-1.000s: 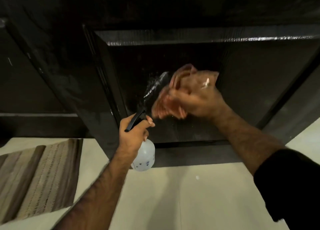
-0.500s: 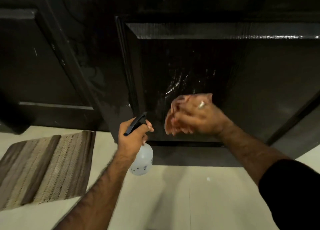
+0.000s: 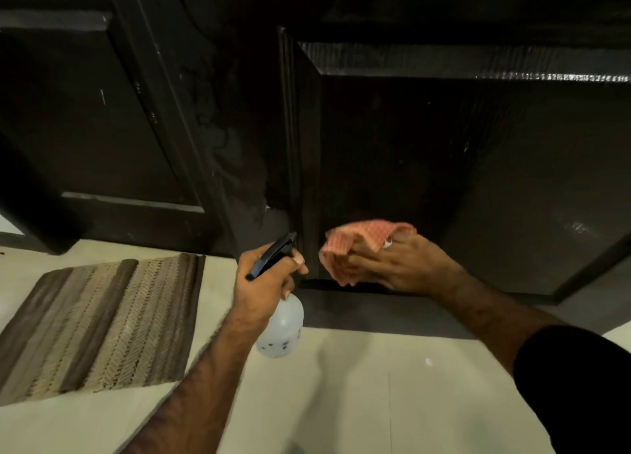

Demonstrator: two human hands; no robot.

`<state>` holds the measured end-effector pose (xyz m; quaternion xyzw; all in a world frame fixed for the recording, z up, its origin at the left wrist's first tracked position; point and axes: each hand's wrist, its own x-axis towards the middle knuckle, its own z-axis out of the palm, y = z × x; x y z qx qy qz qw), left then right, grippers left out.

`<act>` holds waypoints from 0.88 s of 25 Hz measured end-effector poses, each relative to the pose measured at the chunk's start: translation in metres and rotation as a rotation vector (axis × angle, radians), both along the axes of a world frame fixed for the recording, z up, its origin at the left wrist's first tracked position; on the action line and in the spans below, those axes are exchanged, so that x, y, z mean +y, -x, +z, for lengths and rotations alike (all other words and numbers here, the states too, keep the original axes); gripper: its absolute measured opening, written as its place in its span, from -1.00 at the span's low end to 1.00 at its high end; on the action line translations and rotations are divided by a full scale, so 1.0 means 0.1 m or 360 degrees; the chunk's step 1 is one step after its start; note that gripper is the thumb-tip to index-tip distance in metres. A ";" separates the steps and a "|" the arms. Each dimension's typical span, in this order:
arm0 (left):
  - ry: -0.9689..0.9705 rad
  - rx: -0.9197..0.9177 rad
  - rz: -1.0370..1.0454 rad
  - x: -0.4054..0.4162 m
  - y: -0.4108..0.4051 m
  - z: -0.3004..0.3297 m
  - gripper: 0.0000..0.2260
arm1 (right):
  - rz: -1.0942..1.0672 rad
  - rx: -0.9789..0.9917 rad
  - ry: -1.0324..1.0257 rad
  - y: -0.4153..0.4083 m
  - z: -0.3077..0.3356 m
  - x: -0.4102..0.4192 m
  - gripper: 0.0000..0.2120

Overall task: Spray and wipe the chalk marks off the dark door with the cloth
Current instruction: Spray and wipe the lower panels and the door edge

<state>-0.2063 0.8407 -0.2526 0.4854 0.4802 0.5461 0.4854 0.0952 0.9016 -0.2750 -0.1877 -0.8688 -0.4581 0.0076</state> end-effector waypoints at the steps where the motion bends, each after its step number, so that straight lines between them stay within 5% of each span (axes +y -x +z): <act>1: -0.0012 -0.0008 0.0006 0.02 0.00 0.01 -0.84 | 0.0063 0.0265 -0.0150 0.16 0.41 0.06 -0.42; 4: -0.0025 -0.0003 0.0070 0.11 0.02 -0.04 -0.85 | -0.0251 0.1565 -0.0378 0.72 1.24 0.30 -0.46; 5: -0.0025 -0.0014 0.0088 0.13 0.02 -0.05 -0.87 | -0.0314 0.1622 -0.0389 0.83 1.18 0.27 -0.43; 6: -0.0024 -0.0029 0.0103 0.14 0.03 -0.06 -0.93 | -0.0307 0.1433 -0.0391 0.86 0.82 0.22 -0.41; 9: 0.0002 -0.0042 0.0086 0.14 0.05 -0.12 -0.94 | -0.0330 0.0338 0.0260 0.44 -0.89 -0.15 -0.26; 11: 0.0022 -0.0032 0.0048 0.09 0.00 -0.11 -0.87 | -0.0336 0.0061 0.0392 0.14 -1.20 -0.22 -0.30; 14: 0.0042 -0.0072 0.0040 0.05 -0.08 -0.12 -0.84 | -0.0023 0.0200 0.0249 0.36 -0.53 -0.02 -0.38; 17: 0.0052 -0.0061 0.0105 0.13 -0.09 -0.18 -0.91 | -0.0118 0.1287 -0.0103 0.95 0.08 0.21 -0.48; 18: 0.0053 -0.0040 0.0117 0.15 -0.08 -0.20 -0.92 | -0.0235 0.1339 -0.0166 1.04 0.02 0.21 -0.45; 22: 0.0100 0.0034 0.0080 0.09 -0.10 -0.20 -0.92 | -0.0353 0.0255 0.0258 0.28 -1.27 -0.17 -0.41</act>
